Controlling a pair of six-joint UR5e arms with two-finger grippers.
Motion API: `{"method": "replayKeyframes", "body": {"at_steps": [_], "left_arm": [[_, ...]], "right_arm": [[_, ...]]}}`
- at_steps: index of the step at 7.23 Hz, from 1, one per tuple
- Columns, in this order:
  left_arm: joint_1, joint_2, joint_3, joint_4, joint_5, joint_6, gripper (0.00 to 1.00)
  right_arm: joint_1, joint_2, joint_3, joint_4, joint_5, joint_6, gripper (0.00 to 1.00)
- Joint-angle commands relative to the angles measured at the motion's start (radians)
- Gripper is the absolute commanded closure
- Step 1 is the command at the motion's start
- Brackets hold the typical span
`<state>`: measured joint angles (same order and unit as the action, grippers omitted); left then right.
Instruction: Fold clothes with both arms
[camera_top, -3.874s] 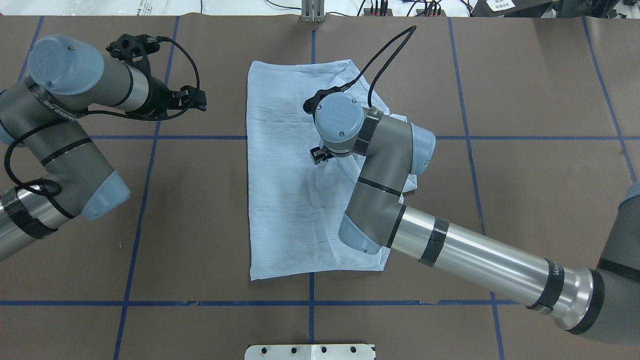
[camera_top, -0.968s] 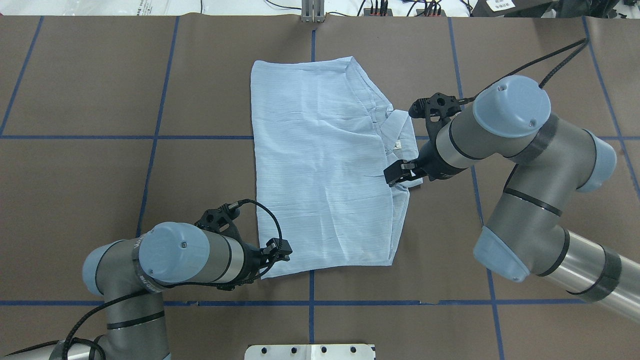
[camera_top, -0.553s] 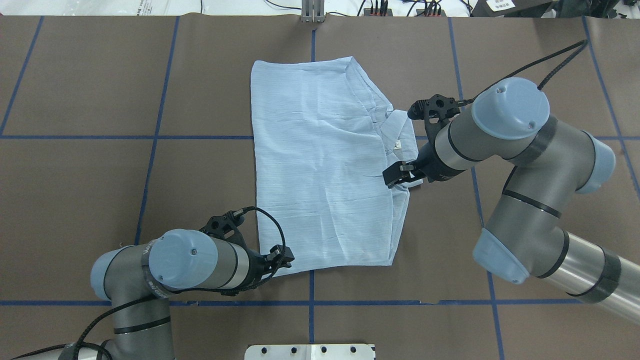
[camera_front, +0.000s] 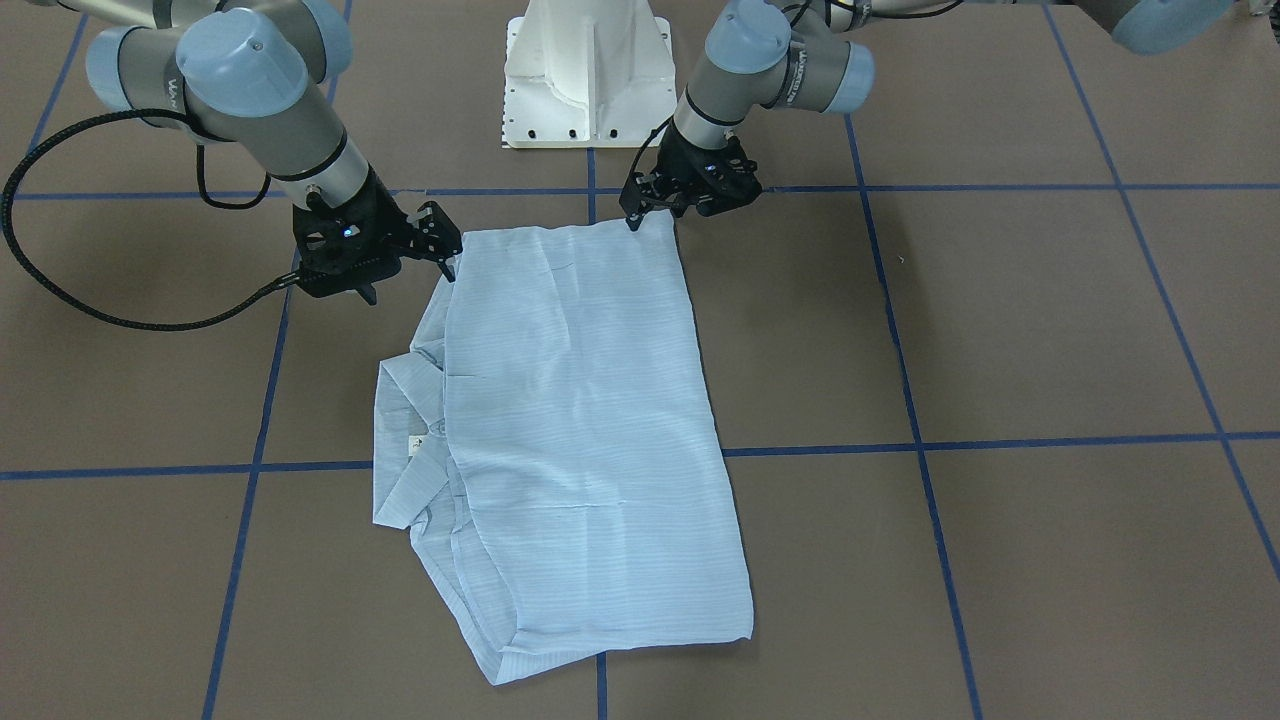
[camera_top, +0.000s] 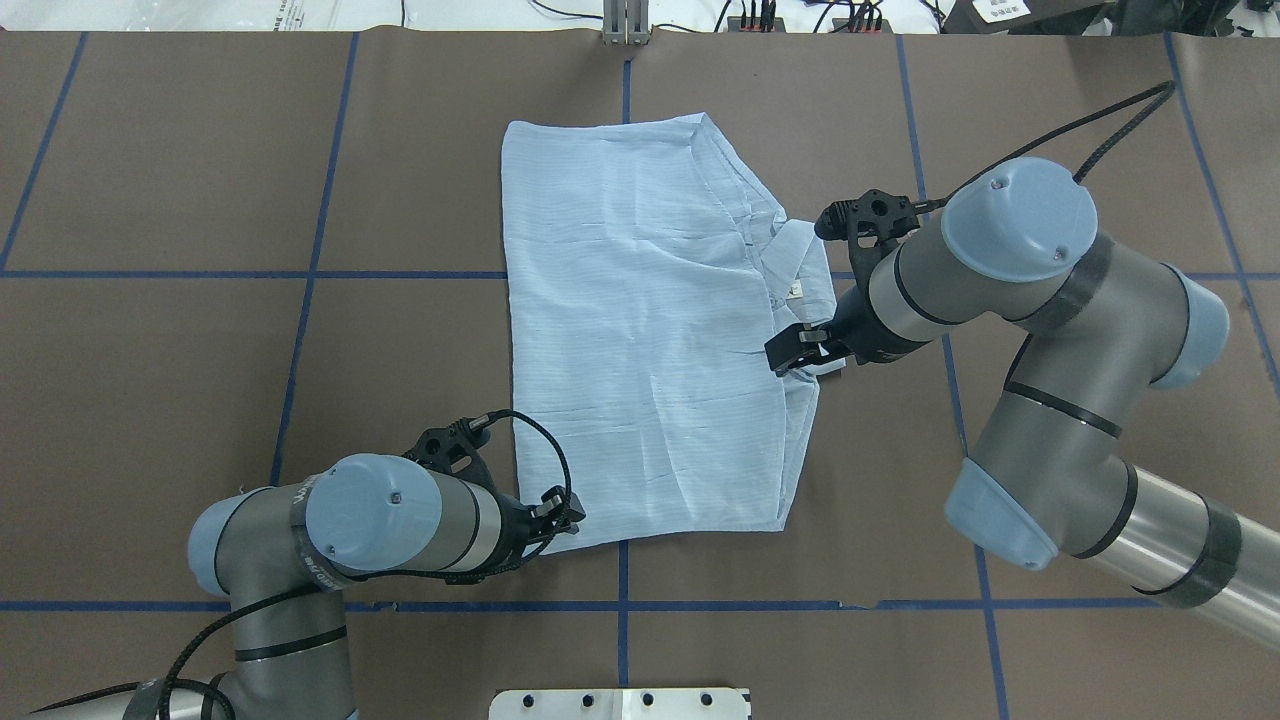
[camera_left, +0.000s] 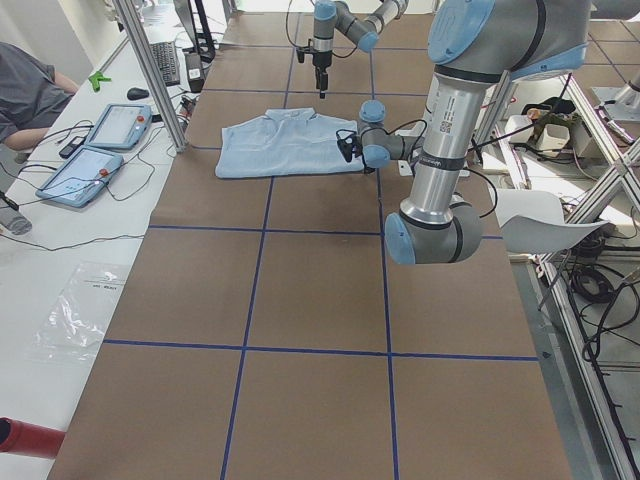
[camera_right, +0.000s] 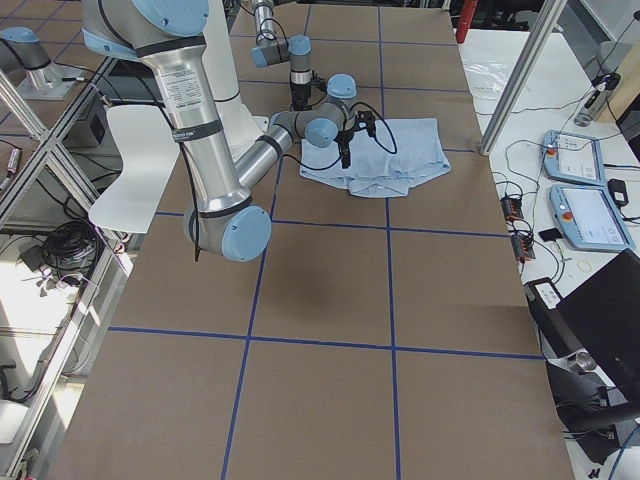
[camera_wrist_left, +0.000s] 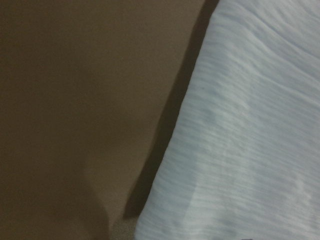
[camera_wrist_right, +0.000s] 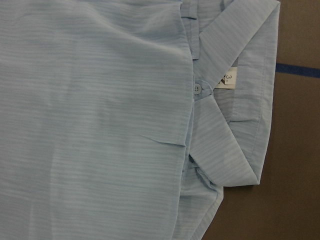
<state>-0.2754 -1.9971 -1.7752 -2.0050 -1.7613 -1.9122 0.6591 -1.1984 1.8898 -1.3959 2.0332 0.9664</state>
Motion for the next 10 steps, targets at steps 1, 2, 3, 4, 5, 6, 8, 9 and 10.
{"method": "replayKeyframes", "body": {"at_steps": [1, 2, 3, 4, 5, 6, 8, 9, 10], "left_arm": [[-0.024, 0.000, 0.002, 0.000, -0.001, 0.007, 0.25], [-0.024, 0.000, 0.002, 0.000, -0.001, 0.008, 0.26], [-0.024, -0.003, 0.000, 0.000, -0.003, 0.009, 0.29], [-0.024, -0.003, 0.000, 0.000, -0.004, 0.009, 0.29], [-0.022, -0.006, 0.002, 0.000, -0.006, 0.009, 0.29], [-0.022, -0.009, 0.002, 0.000, -0.006, 0.009, 0.29], [-0.021, -0.011, 0.002, 0.000, -0.007, 0.009, 0.29], [-0.021, -0.017, 0.003, 0.002, -0.007, 0.009, 0.29], [-0.021, -0.019, 0.002, 0.002, -0.009, 0.007, 0.40]], "right_arm": [[0.000, -0.001, -0.001, 0.000, -0.001, 0.000, 0.00], [0.001, 0.000, -0.001, 0.000, -0.001, 0.000, 0.00], [0.001, -0.001, -0.001, 0.000, -0.001, 0.000, 0.00], [0.001, -0.003, -0.001, 0.000, -0.001, 0.000, 0.00], [0.001, -0.009, -0.001, 0.000, -0.001, 0.000, 0.00], [0.001, -0.009, -0.001, 0.000, -0.001, 0.000, 0.00], [0.001, -0.010, -0.001, 0.000, -0.001, 0.000, 0.00], [0.001, -0.010, -0.001, 0.000, -0.001, 0.000, 0.00], [0.001, -0.010, -0.001, 0.000, -0.001, 0.000, 0.00]]}}
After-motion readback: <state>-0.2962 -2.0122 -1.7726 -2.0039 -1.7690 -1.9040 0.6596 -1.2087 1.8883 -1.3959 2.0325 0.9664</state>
